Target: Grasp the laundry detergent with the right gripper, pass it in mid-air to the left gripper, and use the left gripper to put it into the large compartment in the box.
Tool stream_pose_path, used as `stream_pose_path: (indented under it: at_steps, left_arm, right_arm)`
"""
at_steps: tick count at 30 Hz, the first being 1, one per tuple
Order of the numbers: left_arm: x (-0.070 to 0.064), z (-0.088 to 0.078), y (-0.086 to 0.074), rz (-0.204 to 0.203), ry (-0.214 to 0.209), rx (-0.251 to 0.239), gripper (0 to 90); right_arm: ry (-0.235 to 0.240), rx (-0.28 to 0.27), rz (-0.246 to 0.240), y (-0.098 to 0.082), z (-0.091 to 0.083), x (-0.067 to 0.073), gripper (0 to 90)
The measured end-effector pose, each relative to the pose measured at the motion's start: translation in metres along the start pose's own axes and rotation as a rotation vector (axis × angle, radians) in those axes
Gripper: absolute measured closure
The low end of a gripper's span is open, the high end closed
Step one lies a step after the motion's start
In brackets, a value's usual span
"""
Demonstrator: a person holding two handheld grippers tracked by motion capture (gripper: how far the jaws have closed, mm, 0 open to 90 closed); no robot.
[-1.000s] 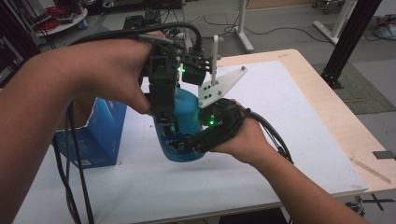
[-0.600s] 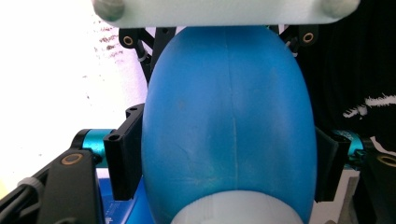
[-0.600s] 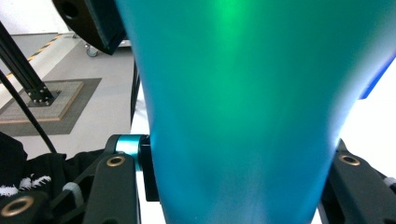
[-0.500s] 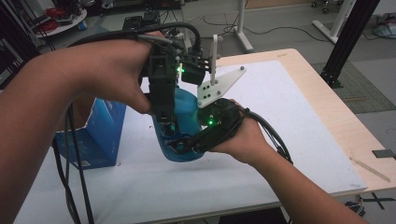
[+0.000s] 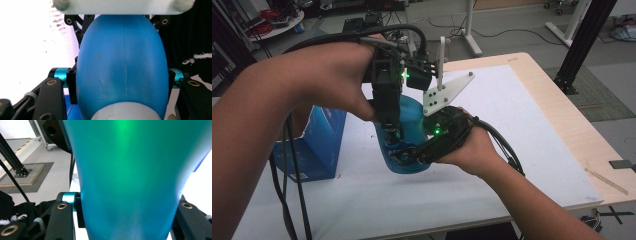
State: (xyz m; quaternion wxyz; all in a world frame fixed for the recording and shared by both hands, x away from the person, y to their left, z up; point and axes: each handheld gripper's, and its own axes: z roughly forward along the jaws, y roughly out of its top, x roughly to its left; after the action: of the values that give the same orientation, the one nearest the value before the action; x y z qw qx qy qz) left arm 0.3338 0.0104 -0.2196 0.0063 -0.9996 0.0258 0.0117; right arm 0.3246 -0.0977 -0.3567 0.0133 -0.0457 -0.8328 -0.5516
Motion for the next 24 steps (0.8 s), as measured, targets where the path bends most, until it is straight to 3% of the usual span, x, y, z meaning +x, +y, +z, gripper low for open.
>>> stream_pose_path:
  at_steps: [11, 12, 15, 16, 21, 22, 24]
  left_arm:
    - [-0.001, -0.003, 0.001, -0.022, -0.001, 0.003, 39.3]
    - [0.000, -0.004, 0.000, -0.027, -0.008, -0.001, 39.2]
    - [0.000, -0.005, -0.002, -0.032, -0.015, -0.003, 39.2]
    - [0.001, -0.006, -0.005, -0.043, -0.018, -0.003, 39.2]
    - [0.004, -0.008, -0.013, -0.072, -0.018, 0.006, 39.2]
    - [0.006, -0.010, -0.017, -0.091, -0.020, 0.008, 39.1]
    - [0.006, -0.012, -0.019, -0.099, -0.022, 0.009, 39.2]
  right_arm:
    - [0.002, 0.007, -0.019, 0.001, -0.005, 0.001, 42.2]
    - [-0.018, 0.012, -0.030, 0.002, -0.008, 0.003, 33.7]
    - [-0.037, 0.019, -0.041, 0.003, -0.015, 0.003, 29.0]
    - [-0.064, 0.043, -0.057, 0.004, -0.023, 0.004, 23.1]
    - [-0.091, 0.092, -0.064, 0.003, -0.039, 0.002, 22.2]
    - [-0.124, 0.121, -0.068, 0.003, -0.046, 0.001, 14.9]
    - [-0.138, 0.139, -0.066, 0.003, -0.049, 0.000, 13.4]
